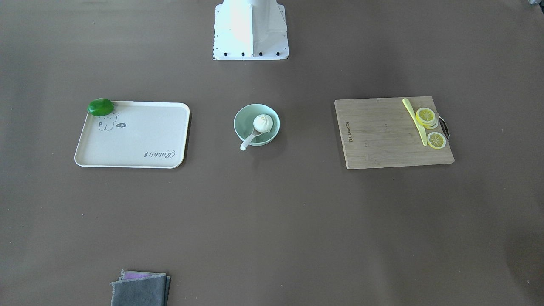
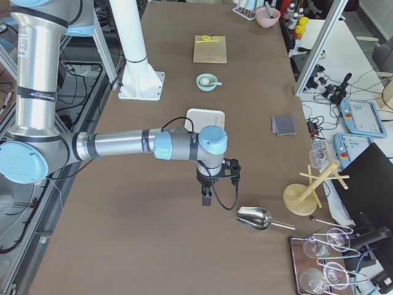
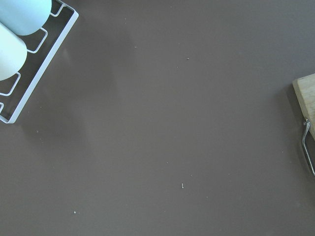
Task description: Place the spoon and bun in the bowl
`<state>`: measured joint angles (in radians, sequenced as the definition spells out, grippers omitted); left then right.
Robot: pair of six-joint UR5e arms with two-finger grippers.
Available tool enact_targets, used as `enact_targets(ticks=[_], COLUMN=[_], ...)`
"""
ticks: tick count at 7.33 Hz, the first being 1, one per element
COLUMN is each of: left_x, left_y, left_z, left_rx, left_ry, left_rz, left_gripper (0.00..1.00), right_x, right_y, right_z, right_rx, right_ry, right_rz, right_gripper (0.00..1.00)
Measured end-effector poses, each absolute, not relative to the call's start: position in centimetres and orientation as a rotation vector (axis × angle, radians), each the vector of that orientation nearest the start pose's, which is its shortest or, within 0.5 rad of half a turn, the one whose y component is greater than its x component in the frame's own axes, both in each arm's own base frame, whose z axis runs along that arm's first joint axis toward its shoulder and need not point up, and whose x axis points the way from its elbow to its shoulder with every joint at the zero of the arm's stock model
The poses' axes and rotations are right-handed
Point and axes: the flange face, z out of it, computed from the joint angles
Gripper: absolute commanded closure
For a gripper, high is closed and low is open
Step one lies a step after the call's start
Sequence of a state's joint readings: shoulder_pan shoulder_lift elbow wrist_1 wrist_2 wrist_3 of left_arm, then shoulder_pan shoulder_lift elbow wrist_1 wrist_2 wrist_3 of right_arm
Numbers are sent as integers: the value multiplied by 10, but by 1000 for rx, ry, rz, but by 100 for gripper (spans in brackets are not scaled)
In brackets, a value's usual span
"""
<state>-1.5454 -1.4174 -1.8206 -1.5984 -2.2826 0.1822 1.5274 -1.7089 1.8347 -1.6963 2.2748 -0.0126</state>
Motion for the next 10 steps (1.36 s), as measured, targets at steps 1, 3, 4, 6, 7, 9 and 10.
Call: enact_targets(ticks=[1,3,4,6,7,9,10], left_x=[-57,-57,-57,-57,-57,-57,-57], left_y=[-435,-434,-434,-433,-433,-433,-433], left_z=[608,609,609,608,608,607,607], left_rx=[173,170,171,172,172,173,175], left_ry=[701,702,702,703,703,703,704], left_rz=[242,241,241,241,242,242,242], left_gripper=[1,1,1,1,1,1,1], right_x=[49,47,45,42,41,38,38], right_y=[-433,-433,-433,-434,-434,-434,-434], right_z=[610,610,610,610,610,609,609], right_rx=[-10,-11,-13,-15,-15,-15,-15], right_ry=[-704,-703,-703,-703,-703,-703,-703], right_rz=[-56,-62,-68,-75,-76,-81,-83], right_gripper=[0,0,0,0,0,0,0])
